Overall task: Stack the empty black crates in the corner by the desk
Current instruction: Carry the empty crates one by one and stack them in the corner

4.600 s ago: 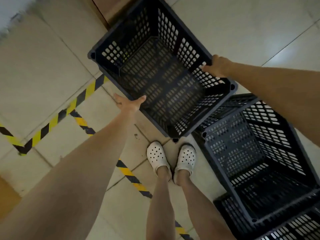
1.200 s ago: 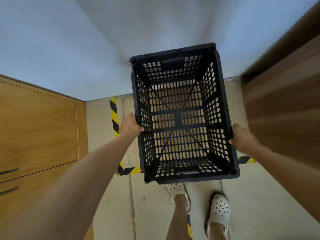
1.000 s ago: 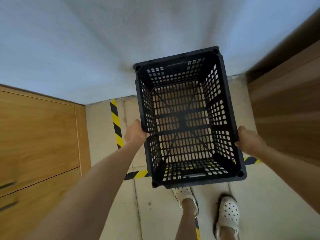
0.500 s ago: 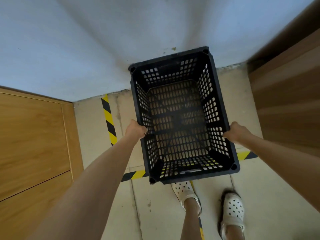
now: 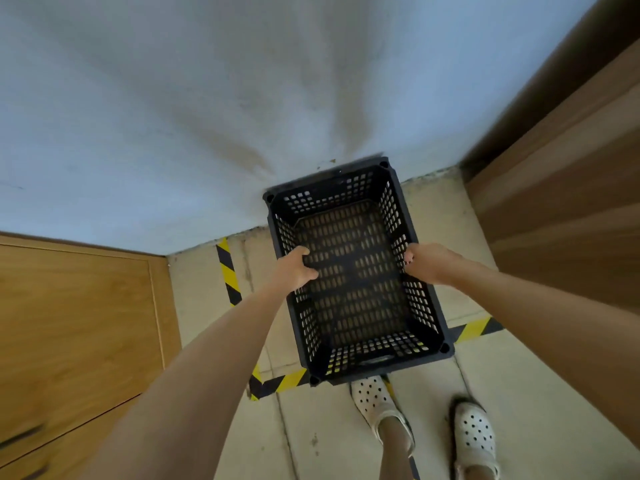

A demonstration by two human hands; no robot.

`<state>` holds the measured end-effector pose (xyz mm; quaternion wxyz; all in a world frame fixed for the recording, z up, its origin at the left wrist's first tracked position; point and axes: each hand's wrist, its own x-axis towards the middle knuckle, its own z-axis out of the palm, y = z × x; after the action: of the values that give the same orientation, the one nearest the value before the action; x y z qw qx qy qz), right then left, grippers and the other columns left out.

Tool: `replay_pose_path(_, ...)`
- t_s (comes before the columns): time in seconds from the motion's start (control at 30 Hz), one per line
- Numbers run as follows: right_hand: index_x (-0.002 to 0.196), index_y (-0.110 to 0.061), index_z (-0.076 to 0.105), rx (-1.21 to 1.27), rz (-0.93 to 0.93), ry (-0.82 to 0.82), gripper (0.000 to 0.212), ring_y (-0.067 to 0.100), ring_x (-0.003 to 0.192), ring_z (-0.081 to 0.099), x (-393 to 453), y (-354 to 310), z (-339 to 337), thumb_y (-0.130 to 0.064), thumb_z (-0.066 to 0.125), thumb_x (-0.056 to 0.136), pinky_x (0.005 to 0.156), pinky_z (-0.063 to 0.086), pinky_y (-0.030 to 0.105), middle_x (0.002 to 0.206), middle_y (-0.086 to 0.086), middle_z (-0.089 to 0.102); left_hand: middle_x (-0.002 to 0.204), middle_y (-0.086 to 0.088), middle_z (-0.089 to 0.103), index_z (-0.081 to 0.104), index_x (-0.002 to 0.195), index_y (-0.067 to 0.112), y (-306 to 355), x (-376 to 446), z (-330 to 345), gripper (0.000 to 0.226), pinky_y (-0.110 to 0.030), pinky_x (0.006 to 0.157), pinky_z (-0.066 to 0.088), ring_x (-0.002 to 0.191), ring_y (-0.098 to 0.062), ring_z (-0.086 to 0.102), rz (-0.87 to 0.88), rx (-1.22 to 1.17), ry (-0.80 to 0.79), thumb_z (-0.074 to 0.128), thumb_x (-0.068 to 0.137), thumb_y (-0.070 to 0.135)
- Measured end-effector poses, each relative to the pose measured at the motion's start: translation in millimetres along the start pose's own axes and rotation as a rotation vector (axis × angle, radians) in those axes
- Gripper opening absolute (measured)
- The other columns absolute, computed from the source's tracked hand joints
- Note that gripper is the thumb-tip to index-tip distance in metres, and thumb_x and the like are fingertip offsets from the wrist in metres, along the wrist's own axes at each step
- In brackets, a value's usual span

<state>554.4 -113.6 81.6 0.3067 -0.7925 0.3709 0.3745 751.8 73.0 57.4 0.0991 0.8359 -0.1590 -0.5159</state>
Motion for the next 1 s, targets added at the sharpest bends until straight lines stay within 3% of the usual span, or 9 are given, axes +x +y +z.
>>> replay_pose_path(0.13,0.126,-0.012,0.051,-0.017,-0.058,0.034,0.03,0.03,0.109,0.056,-52,-12,-57,-0.024,0.046,0.098,0.076,0.041,0.031,0.126,0.012,0.057,0.134,-0.01,0.053,0.043,0.141,0.022,44,-53,-25,0.055,-0.034,0.094,0.047,0.115,-0.027,0.057,0.149,0.154,-0.003,0.065,0.091,0.025)
replay_pose_path(0.3,0.131,-0.017,0.05,-0.045,-0.093,0.16,0.041,0.029,0.114,0.055,-143,-13,-130,-0.036,0.048,0.094,0.08,0.04,0.032,0.129,0.008,0.058,0.134,-0.004,0.054,0.043,0.142,0.03,114,-130,-57,0.054,-0.037,0.092,0.051,0.114,-0.023,0.057,0.325,0.351,0.122,0.064,0.091,0.03)
replay_pose_path(0.43,0.136,-0.021,0.046,-0.098,-0.087,0.169,0.047,0.028,0.119,0.054,-223,4,-165,-0.043,0.048,0.095,0.08,0.039,0.032,0.135,0.006,0.055,0.131,0.0,0.056,0.041,0.142,0.035,168,-204,-59,0.057,-0.04,0.088,0.051,0.116,-0.021,0.056,0.43,0.482,0.185,0.064,0.09,0.037)
replay_pose_path(0.57,0.143,-0.022,0.04,-0.147,-0.062,0.178,0.054,0.029,0.128,0.049,-296,32,-190,-0.042,0.052,0.095,0.098,0.046,0.041,0.143,0.007,0.049,0.139,-0.001,0.052,0.04,0.145,0.031,216,-265,-53,0.06,-0.044,0.097,0.047,0.125,-0.022,0.051,0.567,0.627,0.159,0.063,0.09,0.037)
replay_pose_path(0.67,0.138,-0.02,0.044,-0.098,-0.053,0.228,0.047,0.029,0.122,0.053,-345,55,-207,-0.039,0.05,0.095,0.098,0.047,0.045,0.136,0.008,0.053,0.137,-0.002,0.052,0.039,0.145,0.029,257,-306,-46,0.057,-0.042,0.097,0.047,0.124,-0.024,0.051,0.668,0.736,0.187,0.06,0.093,0.039)
replay_pose_path(1.0,0.13,-0.017,0.05,0.016,0.079,0.422,0.037,0.028,0.116,0.055,-491,179,-225,-0.035,0.049,0.097,0.093,0.046,0.038,0.132,0.008,0.056,0.127,0.007,0.055,0.045,0.136,0.039,385,-424,3,0.048,-0.03,0.087,0.035,0.12,-0.014,0.05,0.873,0.701,0.239,0.062,0.091,0.034)
